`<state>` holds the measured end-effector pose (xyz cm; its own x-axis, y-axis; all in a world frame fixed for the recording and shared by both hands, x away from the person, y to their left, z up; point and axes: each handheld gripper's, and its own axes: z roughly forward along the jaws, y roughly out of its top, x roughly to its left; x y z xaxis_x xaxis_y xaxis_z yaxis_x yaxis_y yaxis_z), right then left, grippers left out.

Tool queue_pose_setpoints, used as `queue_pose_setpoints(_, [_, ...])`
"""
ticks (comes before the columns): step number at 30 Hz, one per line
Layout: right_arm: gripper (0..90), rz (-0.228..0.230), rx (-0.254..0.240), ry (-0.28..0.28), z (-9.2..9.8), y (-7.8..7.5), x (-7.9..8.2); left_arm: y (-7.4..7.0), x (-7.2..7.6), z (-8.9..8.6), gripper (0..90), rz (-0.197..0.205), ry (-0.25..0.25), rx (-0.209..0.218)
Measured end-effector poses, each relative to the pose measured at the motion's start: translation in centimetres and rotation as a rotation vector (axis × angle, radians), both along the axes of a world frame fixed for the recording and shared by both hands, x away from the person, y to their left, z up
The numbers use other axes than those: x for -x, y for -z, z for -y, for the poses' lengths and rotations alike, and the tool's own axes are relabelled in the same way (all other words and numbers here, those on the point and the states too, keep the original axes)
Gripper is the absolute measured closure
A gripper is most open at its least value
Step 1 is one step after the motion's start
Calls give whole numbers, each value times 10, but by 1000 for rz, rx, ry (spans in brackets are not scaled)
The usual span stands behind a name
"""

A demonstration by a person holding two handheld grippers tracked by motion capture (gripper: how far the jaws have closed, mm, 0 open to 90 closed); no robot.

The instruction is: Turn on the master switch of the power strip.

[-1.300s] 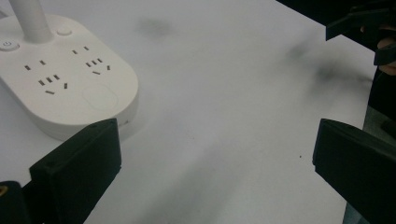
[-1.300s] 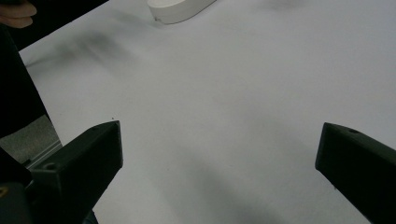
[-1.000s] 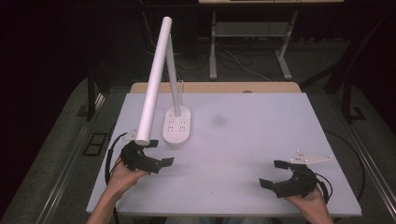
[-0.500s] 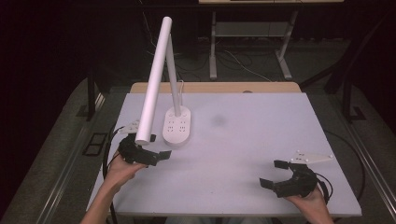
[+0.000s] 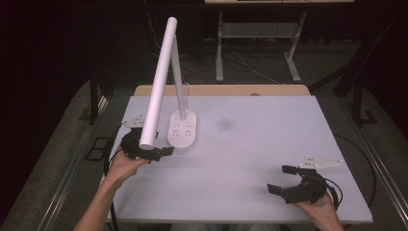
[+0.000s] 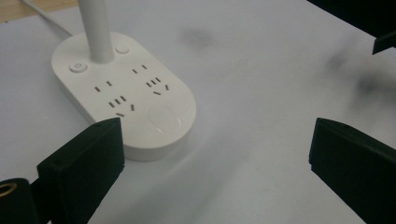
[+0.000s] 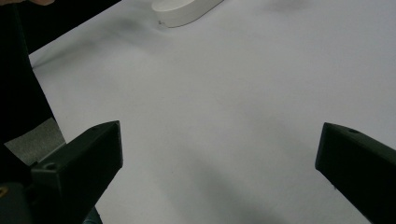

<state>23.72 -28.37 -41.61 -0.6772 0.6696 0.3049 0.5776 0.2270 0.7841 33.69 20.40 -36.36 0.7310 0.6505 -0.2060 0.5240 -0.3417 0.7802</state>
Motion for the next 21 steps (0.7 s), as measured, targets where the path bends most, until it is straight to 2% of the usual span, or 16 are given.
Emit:
queue_pose_setpoints(7, [3, 4, -1, -1, 2, 1, -1, -6, -12, -4, 24, 6, -11, -11])
queue_pose_setpoints(13, [2, -1, -7, -1, 2, 1, -1, -7, -20, -7, 31, 3, -28, 0])
queue_pose_setpoints(21, [3, -2, -6, -2, 2, 1, 0, -12, -34, -10, 44, 1, -50, -15])
